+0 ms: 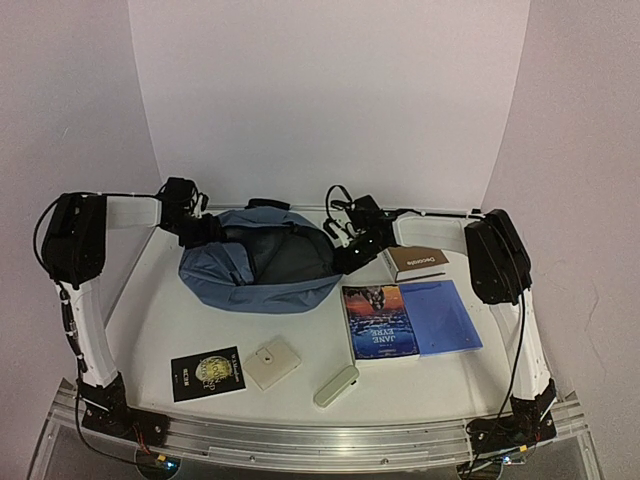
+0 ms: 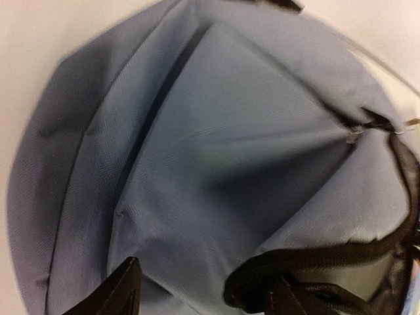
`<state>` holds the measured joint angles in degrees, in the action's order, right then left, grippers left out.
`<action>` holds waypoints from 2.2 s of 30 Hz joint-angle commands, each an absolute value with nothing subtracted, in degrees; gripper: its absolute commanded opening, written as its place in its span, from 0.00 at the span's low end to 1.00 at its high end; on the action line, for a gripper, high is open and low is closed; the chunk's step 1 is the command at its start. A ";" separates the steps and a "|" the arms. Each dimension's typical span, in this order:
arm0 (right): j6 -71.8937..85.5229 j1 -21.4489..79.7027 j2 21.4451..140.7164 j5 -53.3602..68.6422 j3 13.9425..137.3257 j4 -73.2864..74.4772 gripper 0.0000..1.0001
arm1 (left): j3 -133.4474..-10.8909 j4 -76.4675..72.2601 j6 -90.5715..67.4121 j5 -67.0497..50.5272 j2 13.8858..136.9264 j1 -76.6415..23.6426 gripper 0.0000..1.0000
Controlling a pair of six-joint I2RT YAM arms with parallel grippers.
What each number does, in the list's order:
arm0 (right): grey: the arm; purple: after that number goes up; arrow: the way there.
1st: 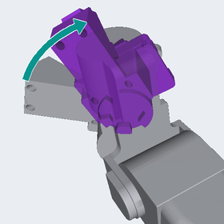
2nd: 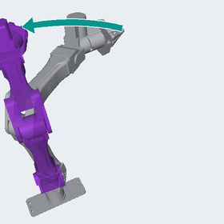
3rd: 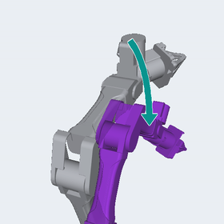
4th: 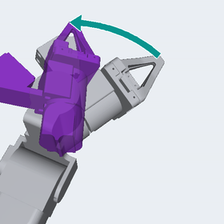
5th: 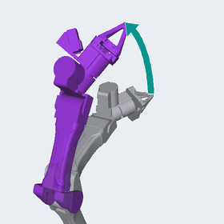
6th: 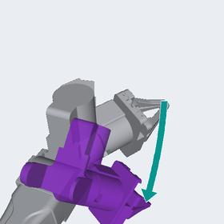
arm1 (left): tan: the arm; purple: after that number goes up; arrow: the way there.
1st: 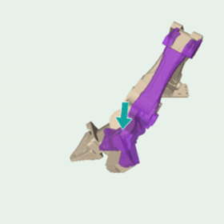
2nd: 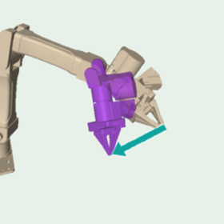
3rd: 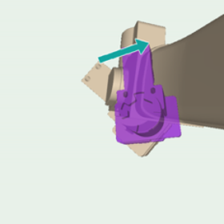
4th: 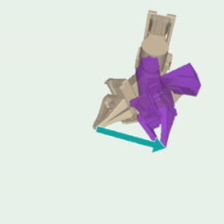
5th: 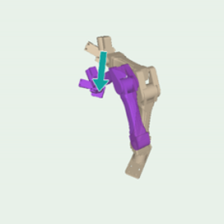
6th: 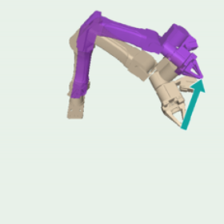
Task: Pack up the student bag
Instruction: Unzip the student bag at the center of the board.
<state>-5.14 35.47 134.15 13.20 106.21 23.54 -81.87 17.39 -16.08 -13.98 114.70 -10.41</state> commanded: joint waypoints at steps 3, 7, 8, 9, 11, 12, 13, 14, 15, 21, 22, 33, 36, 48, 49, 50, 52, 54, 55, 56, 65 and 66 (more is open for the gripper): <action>-0.68 35.21 130.63 16.53 108.19 24.71 0.41 | -81.85 14.99 -14.54 -20.42 105.36 -11.48 0.78; 3.08 35.18 130.67 18.16 109.34 24.85 0.53 | -80.88 14.82 -14.85 -20.86 103.34 -13.37 0.81; 3.71 35.21 130.66 18.63 109.53 24.84 0.53 | -80.97 15.15 -14.76 -20.31 102.97 -14.42 0.81; 4.30 35.20 130.68 19.00 109.69 24.89 0.54 | -81.27 15.66 -14.57 -19.73 102.79 -15.64 0.87; 5.76 35.21 130.82 19.79 110.08 24.92 0.55 | -82.81 17.15 -14.88 -17.09 103.41 -18.62 0.95; 6.39 35.19 130.98 20.12 110.25 24.89 0.58 | -83.75 18.22 -15.21 -15.30 104.26 -20.59 0.97; 6.97 35.21 131.21 20.36 110.41 24.89 0.63 | -84.14 19.03 -15.65 -13.00 105.11 -22.82 0.98; 7.63 35.23 131.41 20.55 110.57 24.89 0.66 | -84.36 19.44 -16.42 -10.30 105.95 -24.78 0.99; 8.22 35.22 131.60 20.59 110.68 24.88 0.68 | -84.52 19.78 -18.21 -7.25 107.09 -26.13 1.00; 8.66 35.19 132.49 13.89 110.64 25.23 0.58 | -84.86 23.78 -27.87 6.84 111.67 -26.61 0.96; 7.93 35.17 132.47 11.56 110.25 25.30 0.51 | -84.61 24.10 -28.43 8.06 111.40 -26.12 0.92; 1.10 32.43 130.43 5.72 105.85 26.23 0.00 | -72.01 14.88 -23.36 -14.41 98.28 -17.07 0.07; -3.31 31.81 129.98 4.94 106.13 26.47 0.00 | -69.53 12.91 -23.23 -23.72 94.53 -16.65 0.00; -6.26 31.52 133.38 7.61 110.57 26.89 0.00 | -72.27 16.89 -24.93 -12.30 111.85 -9.47 0.00; -6.07 31.55 133.80 7.59 110.76 26.89 0.01 | -72.69 17.06 -25.07 -11.64 113.84 -9.41 0.00; -5.77 31.56 133.84 7.80 110.87 26.91 0.02 | -73.14 17.24 -25.23 -11.67 115.24 -9.44 0.00; -4.82 31.60 133.36 9.42 110.75 27.09 0.09 | -73.88 17.54 -25.15 -12.83 117.07 -9.77 0.00; -3.33 31.60 131.66 11.99 110.34 27.48 0.27 | -73.56 17.13 -24.64 -13.20 116.81 -10.58 0.00; -2.53 31.62 130.65 13.13 110.17 27.63 0.36 | -73.12 16.72 -24.38 -13.28 116.15 -10.87 0.00; -1.85 31.58 129.58 13.90 110.05 27.76 0.43 | -72.56 16.28 -24.36 -13.54 114.98 -10.96 0.02; 5.80 28.15 122.10 20.44 109.48 28.45 0.81 | -72.86 17.68 -23.64 -14.27 101.64 -11.21 0.72; 6.23 27.34 121.56 20.81 109.37 28.50 0.82 | -73.57 18.24 -23.46 -14.06 100.73 -11.26 0.76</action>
<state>1.39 30.64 128.32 16.96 108.84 28.50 -71.44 15.82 -24.44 -15.76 108.13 -11.27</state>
